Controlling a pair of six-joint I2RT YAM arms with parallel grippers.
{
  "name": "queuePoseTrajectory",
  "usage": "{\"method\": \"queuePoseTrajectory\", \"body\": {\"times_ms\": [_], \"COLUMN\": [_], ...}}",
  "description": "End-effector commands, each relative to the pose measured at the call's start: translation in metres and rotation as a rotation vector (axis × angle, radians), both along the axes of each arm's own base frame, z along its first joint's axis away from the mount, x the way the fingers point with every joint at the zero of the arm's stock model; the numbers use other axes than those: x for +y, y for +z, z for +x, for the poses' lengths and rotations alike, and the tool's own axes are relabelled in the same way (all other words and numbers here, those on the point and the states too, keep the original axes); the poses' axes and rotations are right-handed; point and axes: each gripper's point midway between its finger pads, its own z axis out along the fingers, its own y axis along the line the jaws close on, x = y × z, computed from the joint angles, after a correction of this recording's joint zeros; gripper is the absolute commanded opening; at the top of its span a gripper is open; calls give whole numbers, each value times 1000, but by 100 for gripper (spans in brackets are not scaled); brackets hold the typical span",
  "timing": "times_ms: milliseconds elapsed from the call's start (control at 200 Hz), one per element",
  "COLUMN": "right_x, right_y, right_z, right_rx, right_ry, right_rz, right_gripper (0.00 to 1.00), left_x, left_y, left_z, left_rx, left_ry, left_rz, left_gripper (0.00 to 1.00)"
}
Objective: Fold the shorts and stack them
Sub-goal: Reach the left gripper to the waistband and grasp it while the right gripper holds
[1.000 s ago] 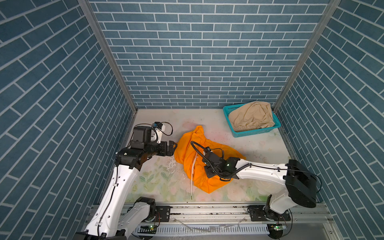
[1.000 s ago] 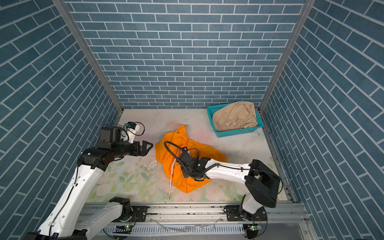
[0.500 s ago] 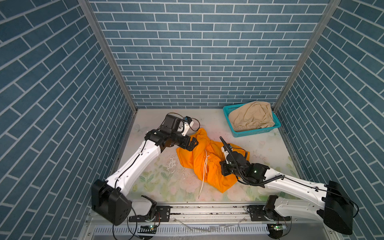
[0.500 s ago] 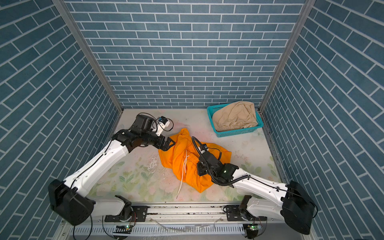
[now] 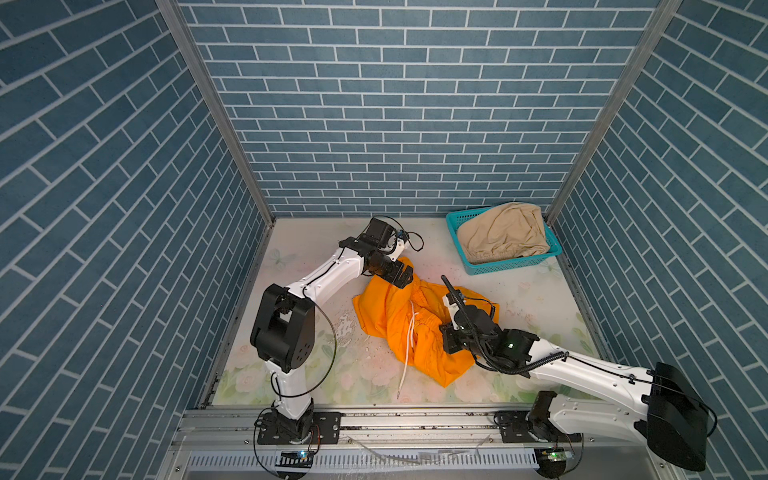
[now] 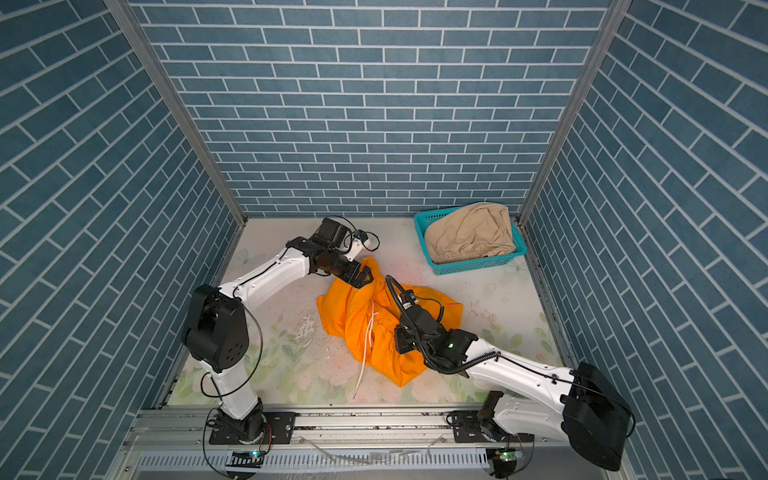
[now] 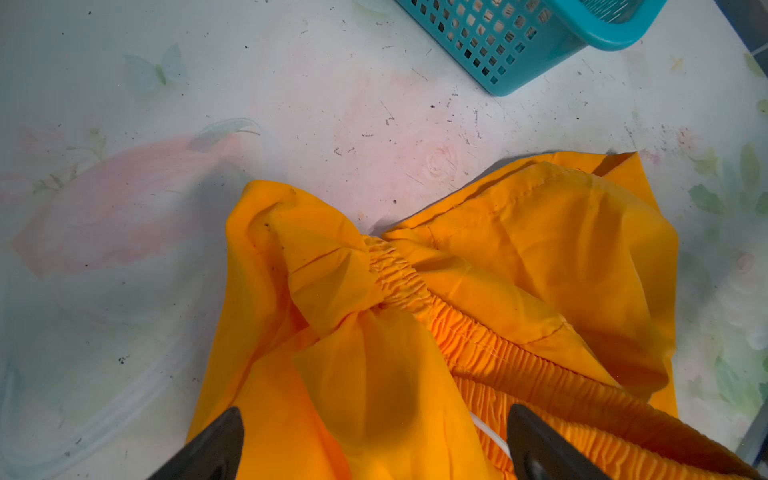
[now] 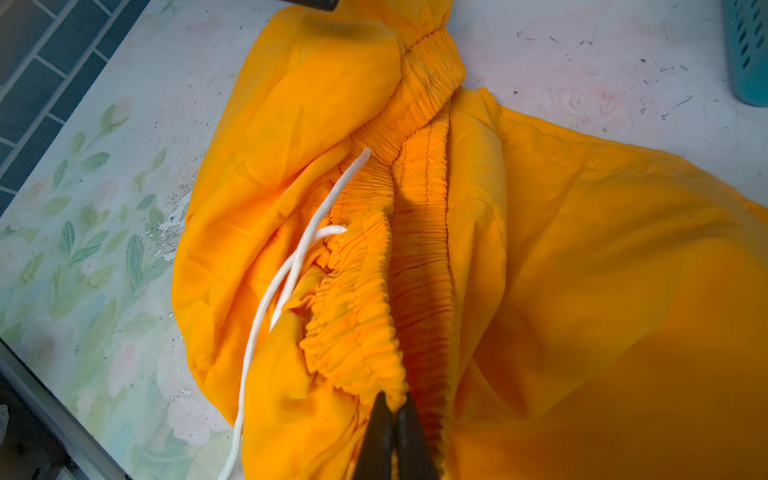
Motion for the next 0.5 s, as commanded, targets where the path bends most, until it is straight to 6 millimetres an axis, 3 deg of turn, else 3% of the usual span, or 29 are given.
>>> {"method": "queuePoseTrajectory", "body": {"times_ms": [0,200,275,370,440,495], "right_x": [-1,-8,-11,-15,-18,-22], "right_y": [9,9,8,7,6,6], "right_z": [2,0,-1,-2,-2,-1], "right_rx": [-27,-33,-33,-32,-35,-39], "right_ry": [-1,-18,-26,-36,-42,-52], "right_rz": [28,27,27,20,14,2], "right_gripper": [0,0,0,0,0,0], "left_x": [-1,-10,-10,-6,-4,-1], "left_y": [-12,-40,-47,-51,-51,-43], "left_z": [4,8,14,21,26,28], "left_rx": [-19,-11,-7,-1,-4,-12], "left_ry": [-27,-30,-17,6,29,48], "left_rz": [77,141,157,197,216,211], "left_gripper": [100,99,92,54,0,0]}}
